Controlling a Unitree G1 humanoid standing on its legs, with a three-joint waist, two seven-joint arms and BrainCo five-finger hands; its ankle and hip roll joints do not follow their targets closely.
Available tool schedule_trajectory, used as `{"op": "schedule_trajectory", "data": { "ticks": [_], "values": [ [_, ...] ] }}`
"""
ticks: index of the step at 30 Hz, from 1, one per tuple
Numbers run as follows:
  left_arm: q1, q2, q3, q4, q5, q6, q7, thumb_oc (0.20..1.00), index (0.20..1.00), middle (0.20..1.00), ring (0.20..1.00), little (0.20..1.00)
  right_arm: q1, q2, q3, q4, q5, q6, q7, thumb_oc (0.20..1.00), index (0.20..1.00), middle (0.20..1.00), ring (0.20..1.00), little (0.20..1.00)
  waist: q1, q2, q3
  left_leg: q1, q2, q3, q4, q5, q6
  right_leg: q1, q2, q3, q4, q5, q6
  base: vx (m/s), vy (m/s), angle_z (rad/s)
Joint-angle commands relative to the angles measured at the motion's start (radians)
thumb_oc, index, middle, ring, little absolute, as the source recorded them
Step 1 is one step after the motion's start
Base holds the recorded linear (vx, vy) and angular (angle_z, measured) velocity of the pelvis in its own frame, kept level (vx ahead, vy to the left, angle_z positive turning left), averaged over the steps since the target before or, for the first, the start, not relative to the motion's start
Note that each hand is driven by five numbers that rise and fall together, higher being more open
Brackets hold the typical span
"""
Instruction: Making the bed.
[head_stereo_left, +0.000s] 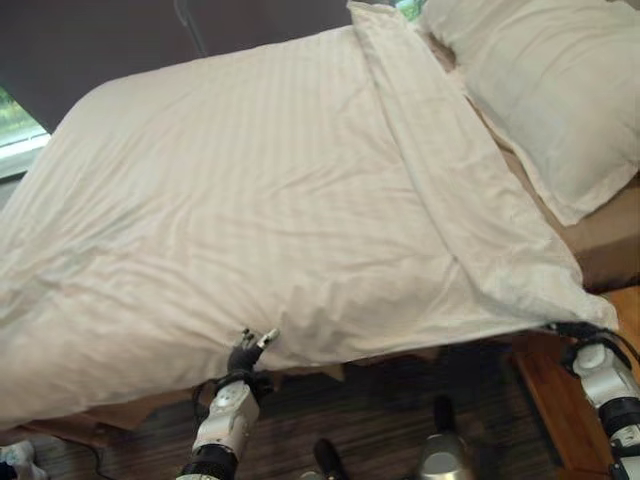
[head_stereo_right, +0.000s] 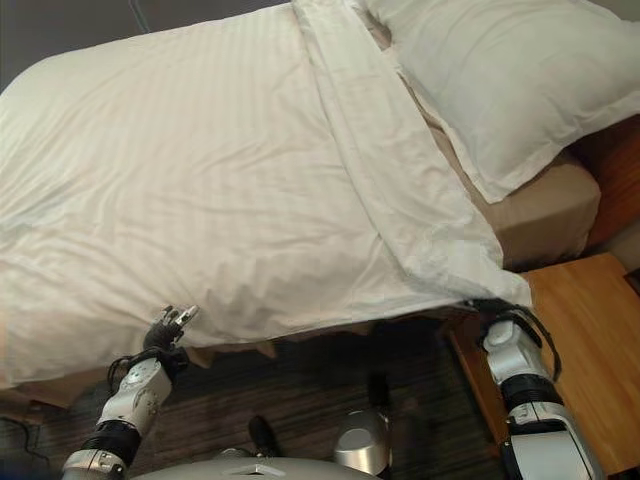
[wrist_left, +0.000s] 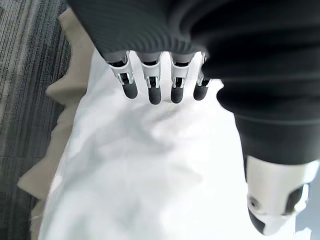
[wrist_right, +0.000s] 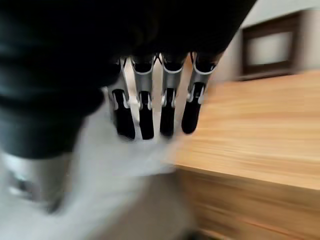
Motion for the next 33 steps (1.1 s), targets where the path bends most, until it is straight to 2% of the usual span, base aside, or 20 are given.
{"op": "schedule_trajectory", "data": {
  "ticks": [1, 4, 5, 6, 8, 11, 13, 14, 15, 16, 19, 20, 21, 23, 25, 26, 27, 30, 32, 33],
  "values": [
    [-0.041, 0.016, 0.030, 0.001, 0.019, -0.029, -0.012, 1.000, 1.000, 1.000, 1.000, 1.000, -0.037, -0.010, 0.036, 0.046, -0.024, 0.000, 0.004, 1.000, 1.000, 1.000, 1.000, 1.000, -0.002, -0.028, 0.023, 0.121, -0.045, -0.023, 0.033, -0.136, -0.015, -0.158, -0.036, -0.038, 0.050, 0.083, 0.021, 0.01, -0.037, -0.02],
    [-0.011, -0.004, 0.045, -0.004, 0.031, -0.026, -0.007, 1.000, 1.000, 1.000, 1.000, 1.000, 0.046, 0.064, 0.018, 0.135, -0.016, 0.004, 0.017, 1.000, 1.000, 1.000, 1.000, 1.000, -0.002, -0.039, 0.016, 0.126, -0.041, -0.027, 0.031, -0.137, -0.014, -0.153, -0.034, -0.047, 0.053, 0.085, 0.021, 0.00, -0.027, -0.02],
    [-0.010, -0.003, 0.044, -0.004, 0.031, -0.026, -0.007, 1.000, 1.000, 1.000, 1.000, 1.000, 0.045, 0.065, 0.019, 0.138, -0.015, 0.002, 0.015, 1.000, 1.000, 1.000, 1.000, 1.000, -0.001, -0.040, 0.015, 0.127, -0.041, -0.027, 0.031, -0.137, -0.014, -0.153, -0.034, -0.047, 0.053, 0.085, 0.021, -0.01, -0.037, 0.00],
    [-0.012, -0.012, 0.040, 0.001, 0.037, -0.026, -0.009, 1.000, 1.000, 1.000, 1.000, 1.000, 0.068, 0.111, 0.020, 0.253, 0.007, 0.009, 0.043, 1.000, 1.000, 1.000, 1.000, 1.000, 0.005, -0.049, 0.011, 0.128, -0.038, -0.028, 0.030, -0.136, -0.014, -0.151, -0.030, -0.052, 0.053, 0.083, 0.021, 0.00, -0.045, -0.02],
    [-0.005, -0.005, 0.039, -0.012, 0.032, -0.025, -0.014, 1.000, 1.000, 1.000, 1.000, 1.000, 0.082, 0.131, 0.023, 0.340, 0.016, 0.015, 0.061, 1.000, 1.000, 1.000, 1.000, 1.000, 0.016, -0.057, 0.008, 0.128, -0.031, -0.032, 0.027, -0.134, -0.015, -0.146, -0.027, -0.059, 0.050, 0.082, 0.021, 0.00, -0.051, 0.01],
    [-0.004, 0.006, 0.045, -0.022, 0.022, -0.020, -0.014, 1.000, 1.000, 1.000, 1.000, 1.000, 0.086, 0.127, 0.009, 0.344, 0.053, 0.003, 0.061, 1.000, 1.000, 1.000, 1.000, 1.000, 0.024, -0.068, 0.006, 0.128, -0.023, -0.034, 0.025, -0.131, -0.018, -0.143, -0.020, -0.063, 0.046, 0.082, 0.020, 0.01, -0.041, -0.03],
    [-0.007, 0.011, 0.051, -0.011, 0.023, -0.019, -0.010, 1.000, 1.000, 1.000, 1.000, 1.000, 0.072, 0.111, 0.022, 0.263, 0.069, -0.021, 0.054, 1.000, 1.000, 1.000, 1.000, 1.000, 0.027, -0.078, 0.007, 0.127, -0.014, -0.032, 0.024, -0.125, -0.021, -0.147, -0.009, -0.061, 0.046, 0.082, 0.019, 0.01, -0.045, -0.07],
    [-0.008, 0.012, 0.053, -0.008, 0.024, -0.020, -0.006, 1.000, 1.000, 1.000, 1.000, 1.000, 0.060, 0.106, 0.024, 0.217, 0.098, -0.032, 0.055, 0.304, 0.304, 0.304, 0.304, 0.304, 0.028, -0.082, 0.007, 0.128, -0.011, -0.030, 0.023, -0.124, -0.022, -0.149, -0.005, -0.059, 0.045, 0.082, 0.018, 0.01, -0.040, -0.11],
    [-0.009, 0.012, 0.053, -0.007, 0.024, -0.020, -0.006, 1.000, 1.000, 1.000, 1.000, 1.000, 0.061, 0.106, 0.024, 0.215, 0.099, -0.031, 0.055, 0.200, 0.200, 0.200, 0.200, 0.200, 0.029, -0.082, 0.008, 0.128, -0.011, -0.029, 0.023, -0.124, -0.023, -0.149, -0.005, -0.058, 0.046, 0.082, 0.018, 0.03, -0.023, -0.22],
    [-0.010, 0.012, 0.056, -0.010, 0.026, -0.022, 0.001, 1.000, 1.000, 1.000, 1.000, 1.000, 0.028, 0.078, 0.026, -0.002, 0.149, -0.063, 0.036, 0.200, 0.200, 0.200, 0.200, 0.200, 0.029, -0.085, 0.013, 0.132, -0.004, -0.024, 0.023, -0.126, -0.026, -0.147, 0.005, -0.054, 0.045, 0.077, 0.018, 0.03, -0.013, -0.19],
    [-0.012, 0.014, 0.059, -0.026, 0.027, -0.029, 0.008, 1.000, 1.000, 1.000, 1.000, 1.000, -0.014, 0.060, 0.012, -0.259, 0.226, -0.097, -0.006, 0.200, 0.200, 0.200, 0.200, 0.200, 0.027, -0.085, 0.019, 0.133, 0.003, -0.017, 0.022, -0.125, -0.031, -0.149, 0.012, -0.051, 0.044, 0.074, 0.016, 0.02, -0.010, -0.11],
    [-0.012, 0.015, 0.059, -0.026, 0.027, -0.028, 0.009, 1.000, 1.000, 1.000, 1.000, 1.000, -0.013, 0.061, 0.011, -0.262, 0.226, -0.095, -0.006, 0.200, 0.200, 0.200, 0.200, 0.200, 0.027, -0.088, 0.017, 0.129, 0.001, -0.017, 0.021, -0.119, -0.031, -0.153, 0.011, -0.050, 0.043, 0.078, 0.014, 0.05, -0.008, -0.14],
    [-0.016, 0.018, 0.065, -0.032, 0.009, -0.036, 0.011, 1.000, 1.000, 1.000, 1.000, 1.000, -0.052, 0.118, -0.040, -0.390, 0.472, -0.170, -0.032, 0.200, 0.200, 0.200, 0.200, 0.200, 0.030, -0.081, 0.022, 0.131, 0.008, -0.015, 0.022, -0.124, -0.034, -0.151, 0.016, -0.050, 0.043, 0.071, 0.013, 0.03, -0.030, -0.10],
    [-0.019, 0.025, 0.071, -0.032, 0.000, -0.032, 0.007, 1.000, 1.000, 1.000, 1.000, 1.000, -0.062, 0.168, -0.061, -0.467, 0.634, -0.228, -0.023, 0.200, 0.200, 0.200, 0.200, 0.200, 0.034, -0.075, 0.023, 0.130, 0.014, -0.015, 0.022, -0.123, -0.036, -0.150, 0.020, -0.053, 0.042, 0.066, 0.011, 0.05, -0.034, -0.01],
    [-0.019, 0.033, 0.074, -0.010, -0.016, -0.032, 0.010, 1.000, 1.000, 1.000, 1.000, 1.000, -0.091, 0.229, -0.080, -0.484, 0.811, -0.285, -0.007, 0.200, 0.200, 0.200, 0.200, 0.200, 0.043, -0.066, 0.024, 0.129, 0.018, -0.016, 0.022, -0.122, -0.041, -0.147, 0.024, -0.057, 0.042, 0.059, 0.008, 0.04, -0.030, -0.01],
    [-0.020, 0.034, 0.075, -0.009, -0.017, -0.033, 0.009, 1.000, 1.000, 1.000, 1.000, 1.000, -0.093, 0.229, -0.080, -0.483, 0.813, -0.286, -0.006, 0.200, 0.200, 0.200, 0.200, 0.200, 0.042, -0.069, 0.023, 0.125, 0.016, -0.016, 0.021, -0.116, -0.041, -0.151, 0.022, -0.057, 0.040, 0.063, 0.006, 0.07, -0.027, 0.09],
    [-0.014, 0.037, 0.070, 0.011, -0.029, -0.036, 0.007, 1.000, 1.000, 1.000, 1.000, 1.000, -0.132, 0.286, -0.103, -0.505, 1.001, -0.357, 0.014, 0.200, 0.200, 0.200, 0.200, 0.200, 0.051, -0.057, 0.024, 0.125, 0.019, -0.018, 0.020, -0.115, -0.044, -0.148, 0.023, -0.060, 0.038, 0.058, 0.004, 0.06, -0.036, 0.12],
    [-0.030, 0.045, 0.055, 0.031, -0.049, -0.049, 0.012, 1.000, 1.000, 1.000, 1.000, 1.000, -0.217, 0.297, -0.110, -0.490, 1.125, -0.409, 0.017, 0.200, 0.200, 0.200, 0.200, 0.200, 0.065, -0.044, 0.032, 0.115, 0.022, -0.020, 0.020, -0.111, -0.049, -0.154, 0.024, -0.066, 0.036, 0.056, 0.003, 0.02, -0.041, 0.06],
    [-0.067, 0.067, 0.030, 0.033, -0.075, -0.078, 0.024, 1.000, 1.000, 1.000, 1.000, 1.000, -0.357, 0.260, -0.115, -0.451, 1.199, -0.442, 0.001, 0.200, 0.200, 0.200, 0.200, 0.200, 0.076, -0.013, 0.072, 0.076, 0.021, -0.027, 0.024, -0.100, -0.055, -0.192, 0.018, -0.052, 0.037, 0.060, 0.005, -0.10, -0.003, 0.03],
    [-0.073, 0.066, 0.031, 0.035, -0.076, -0.079, 0.024, 1.000, 1.000, 1.000, 1.000, 1.000, -0.364, 0.256, -0.114, -0.446, 1.201, -0.443, 0.001, 0.200, 0.200, 0.200, 0.200, 0.200, 0.077, -0.011, 0.074, 0.073, 0.021, -0.027, 0.025, -0.100, -0.055, -0.196, 0.018, -0.051, 0.037, 0.060, 0.005, -0.11, 0.020, -0.06]
  ]
}}
